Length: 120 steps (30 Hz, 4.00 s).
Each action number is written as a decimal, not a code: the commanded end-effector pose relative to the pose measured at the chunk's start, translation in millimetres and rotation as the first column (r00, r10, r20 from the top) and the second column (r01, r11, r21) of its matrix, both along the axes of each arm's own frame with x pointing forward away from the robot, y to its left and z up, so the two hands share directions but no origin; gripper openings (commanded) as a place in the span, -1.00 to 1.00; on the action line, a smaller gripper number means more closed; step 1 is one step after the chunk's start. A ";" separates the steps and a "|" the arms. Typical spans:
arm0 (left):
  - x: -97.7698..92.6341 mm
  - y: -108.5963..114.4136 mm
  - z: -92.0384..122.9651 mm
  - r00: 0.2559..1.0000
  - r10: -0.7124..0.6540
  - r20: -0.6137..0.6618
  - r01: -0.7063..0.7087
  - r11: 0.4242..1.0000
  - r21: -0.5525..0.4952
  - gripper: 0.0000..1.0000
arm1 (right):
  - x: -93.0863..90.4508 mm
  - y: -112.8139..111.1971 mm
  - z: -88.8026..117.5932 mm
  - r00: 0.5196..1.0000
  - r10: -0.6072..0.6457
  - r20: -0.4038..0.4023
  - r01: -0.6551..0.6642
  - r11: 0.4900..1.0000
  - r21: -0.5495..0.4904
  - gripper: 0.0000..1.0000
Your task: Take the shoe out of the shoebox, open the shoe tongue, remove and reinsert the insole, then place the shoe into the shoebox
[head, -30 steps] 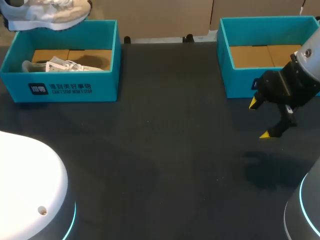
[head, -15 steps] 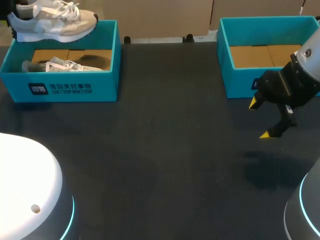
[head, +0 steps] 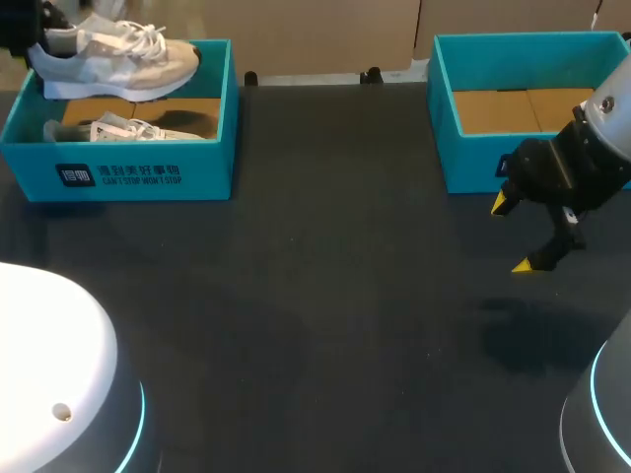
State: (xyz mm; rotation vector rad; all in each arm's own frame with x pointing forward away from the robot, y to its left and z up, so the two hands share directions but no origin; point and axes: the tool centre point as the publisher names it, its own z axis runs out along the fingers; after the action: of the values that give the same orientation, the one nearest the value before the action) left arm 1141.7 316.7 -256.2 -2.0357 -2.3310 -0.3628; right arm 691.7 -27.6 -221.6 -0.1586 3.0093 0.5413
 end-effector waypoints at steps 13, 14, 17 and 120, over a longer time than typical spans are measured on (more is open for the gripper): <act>17.2 -10.2 -35.3 1.000 -0.004 0.003 0.004 1.000 -0.011 -1.00 | 0.9 0.8 -1.2 1.000 0.000 -0.001 0.000 1.000 -0.002 1.00; 19.3 -10.7 -37.5 1.000 -0.005 0.003 0.005 1.000 -0.011 -1.00 | 0.9 0.8 -1.2 1.000 0.000 -0.001 0.000 1.000 -0.002 1.00; 25.7 -11.2 -44.5 1.000 0.007 -0.003 -0.007 1.000 -0.010 -1.00 | 0.9 0.8 -1.2 1.000 0.000 -0.001 0.000 1.000 -0.002 1.00; -3.1 -29.2 -3.0 0.966 -0.247 -0.082 0.231 0.958 -0.172 1.00 | 0.9 0.8 -1.2 1.000 0.000 -0.001 0.000 1.000 -0.002 1.00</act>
State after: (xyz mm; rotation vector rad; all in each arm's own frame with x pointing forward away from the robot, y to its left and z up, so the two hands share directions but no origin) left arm 1149.4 286.3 -258.0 -2.3302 -2.1268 -0.0618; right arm 691.7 -27.6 -221.6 -0.1587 3.0093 0.5413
